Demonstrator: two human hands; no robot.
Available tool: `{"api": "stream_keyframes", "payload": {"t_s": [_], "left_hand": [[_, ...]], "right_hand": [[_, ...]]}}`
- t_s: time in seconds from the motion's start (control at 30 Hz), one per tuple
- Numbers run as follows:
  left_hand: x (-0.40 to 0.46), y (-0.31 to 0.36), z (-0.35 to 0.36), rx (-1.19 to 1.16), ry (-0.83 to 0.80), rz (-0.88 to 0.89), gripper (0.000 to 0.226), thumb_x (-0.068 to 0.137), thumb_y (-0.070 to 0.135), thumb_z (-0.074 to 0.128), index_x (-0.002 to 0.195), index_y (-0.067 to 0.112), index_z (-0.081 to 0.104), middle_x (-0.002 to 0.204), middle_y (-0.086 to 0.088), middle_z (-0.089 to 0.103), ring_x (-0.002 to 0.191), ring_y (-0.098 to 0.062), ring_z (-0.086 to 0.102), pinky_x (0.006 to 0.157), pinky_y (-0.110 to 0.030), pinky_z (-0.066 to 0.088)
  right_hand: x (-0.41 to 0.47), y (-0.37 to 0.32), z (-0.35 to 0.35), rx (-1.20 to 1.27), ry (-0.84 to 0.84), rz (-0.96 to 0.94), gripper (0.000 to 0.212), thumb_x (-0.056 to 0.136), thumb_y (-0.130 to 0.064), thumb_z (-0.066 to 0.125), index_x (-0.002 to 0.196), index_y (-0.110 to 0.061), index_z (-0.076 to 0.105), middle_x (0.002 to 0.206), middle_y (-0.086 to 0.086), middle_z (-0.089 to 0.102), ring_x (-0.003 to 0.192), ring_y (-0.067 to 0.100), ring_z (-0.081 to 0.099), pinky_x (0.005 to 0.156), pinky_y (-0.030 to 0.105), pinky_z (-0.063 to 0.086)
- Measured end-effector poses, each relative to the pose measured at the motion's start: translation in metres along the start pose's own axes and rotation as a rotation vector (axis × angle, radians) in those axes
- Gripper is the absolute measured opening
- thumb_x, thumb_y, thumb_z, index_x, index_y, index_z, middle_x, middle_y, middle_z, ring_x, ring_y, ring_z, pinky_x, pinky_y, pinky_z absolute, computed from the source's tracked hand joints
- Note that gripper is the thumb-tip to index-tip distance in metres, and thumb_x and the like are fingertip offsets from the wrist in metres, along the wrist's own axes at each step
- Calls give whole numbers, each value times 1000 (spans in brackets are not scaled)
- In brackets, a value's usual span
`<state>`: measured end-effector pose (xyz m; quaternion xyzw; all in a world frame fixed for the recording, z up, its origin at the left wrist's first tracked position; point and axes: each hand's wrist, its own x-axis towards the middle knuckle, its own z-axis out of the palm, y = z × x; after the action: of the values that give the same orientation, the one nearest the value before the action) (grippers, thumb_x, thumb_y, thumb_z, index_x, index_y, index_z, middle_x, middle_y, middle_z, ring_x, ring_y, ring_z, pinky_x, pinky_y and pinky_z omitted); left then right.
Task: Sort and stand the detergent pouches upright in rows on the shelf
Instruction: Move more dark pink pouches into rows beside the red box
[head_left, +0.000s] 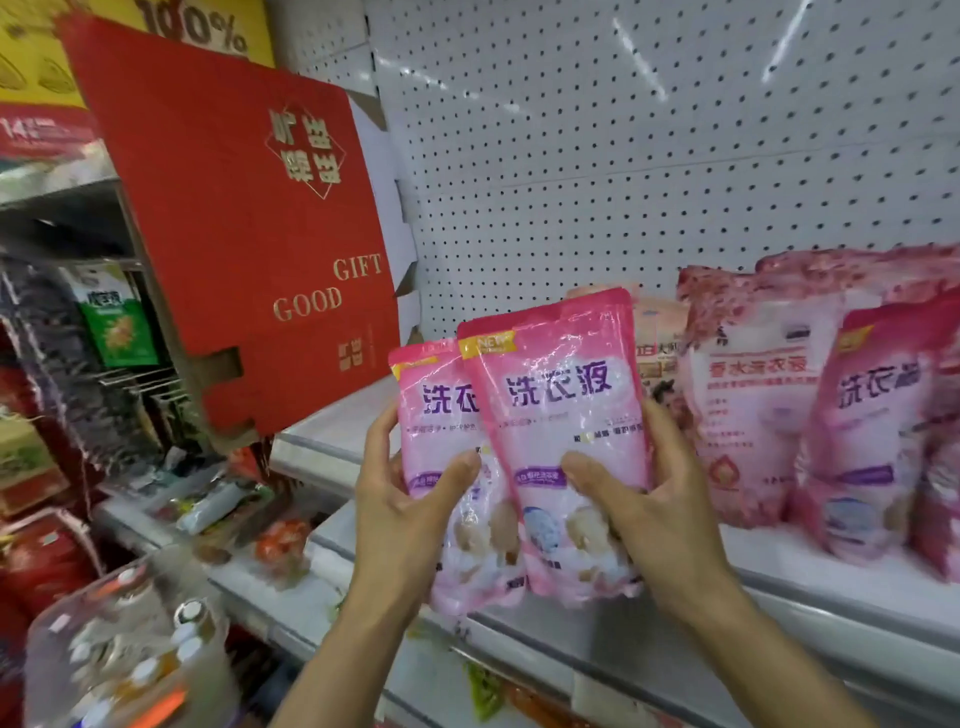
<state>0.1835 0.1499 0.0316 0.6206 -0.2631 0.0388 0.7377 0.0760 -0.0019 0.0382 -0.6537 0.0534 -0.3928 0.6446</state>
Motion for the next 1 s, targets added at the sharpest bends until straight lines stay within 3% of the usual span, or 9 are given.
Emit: {"api": "stream_keyframes", "payload": {"t_s": [0.1,0.27,0.4,0.6,0.73,0.83,0.9,1.0], "left_hand": [[46,-11,-10,-8,3,43,59,84,5,74,129,35,49,103,15,74,93,-8,73,70,-23,60],[122,-38,-28,-10,57,97,60,83,7,76,132,28,48,108,13,72,99,-5,70,74,-20,58],[181,-64,-38,-30,60,88,55,81,11,78,121,40,53,111,10,72,99,-7,71,82,-30,60],[257,-109,-43,-70,-35,34,40,83,6,76,119,17,62,103,3,76,92,-16,74,81,-38,61],[287,-126,-43,-150,-112,-50,32,82,13,77,110,24,65,103,-3,76,90,-20,74,79,-41,61],[308,-117,-40,-199,-153,-35,22,81,28,77,102,26,70,100,-2,77,94,-25,74,84,-46,59],[318,-110,-37,-265,-155,-37,23,79,33,77,97,21,72,97,-6,77,93,-29,74,84,-47,59],[334,-110,-33,-367,-137,-96,11,79,23,80,87,19,74,94,-14,77,91,-35,73,82,-50,60]], "right_hand": [[39,16,33,35,-56,23,58,76,-7,79,125,-27,57,106,-5,74,89,14,74,67,32,61],[92,47,80,25,80,5,42,77,-9,79,112,-24,62,103,-3,74,87,13,73,69,33,61],[136,68,105,-23,222,4,41,80,-15,78,115,-26,60,101,-7,73,86,10,73,71,32,61],[178,96,127,-46,325,-12,24,83,5,68,89,-18,66,78,-6,76,69,8,70,69,33,57],[191,88,136,-42,345,-42,24,81,2,72,98,-13,64,87,3,77,79,21,73,73,40,59],[205,57,139,-209,274,-90,37,76,-5,79,107,-19,64,91,2,77,82,18,74,73,31,60],[212,33,139,-420,209,-79,29,74,-7,80,98,-20,69,85,0,76,74,10,73,69,27,60],[221,3,131,-702,67,5,11,74,-11,81,81,-15,74,75,5,75,67,17,72,69,34,59]]}}
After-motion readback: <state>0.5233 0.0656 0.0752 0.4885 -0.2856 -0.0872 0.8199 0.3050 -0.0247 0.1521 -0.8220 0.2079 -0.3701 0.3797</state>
